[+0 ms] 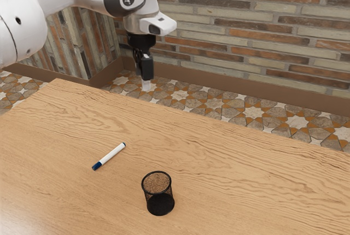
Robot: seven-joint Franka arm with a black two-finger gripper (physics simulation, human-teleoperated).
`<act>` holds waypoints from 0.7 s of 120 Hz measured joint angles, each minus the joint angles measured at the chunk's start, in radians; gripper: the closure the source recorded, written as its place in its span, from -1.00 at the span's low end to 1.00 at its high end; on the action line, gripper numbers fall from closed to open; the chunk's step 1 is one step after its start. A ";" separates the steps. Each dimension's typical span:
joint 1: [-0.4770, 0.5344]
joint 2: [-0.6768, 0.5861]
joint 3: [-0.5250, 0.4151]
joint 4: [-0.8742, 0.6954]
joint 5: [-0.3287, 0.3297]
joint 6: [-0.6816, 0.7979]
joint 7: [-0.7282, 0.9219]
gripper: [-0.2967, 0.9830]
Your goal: Put the marker into the pen holder.
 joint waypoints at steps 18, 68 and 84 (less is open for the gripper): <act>0.022 0.035 -0.007 -0.086 0.004 -0.008 0.068 -0.53; 0.229 0.143 -0.007 -0.343 0.027 0.069 0.180 -0.54; 0.233 0.046 -0.007 -0.508 0.001 0.205 0.190 -0.54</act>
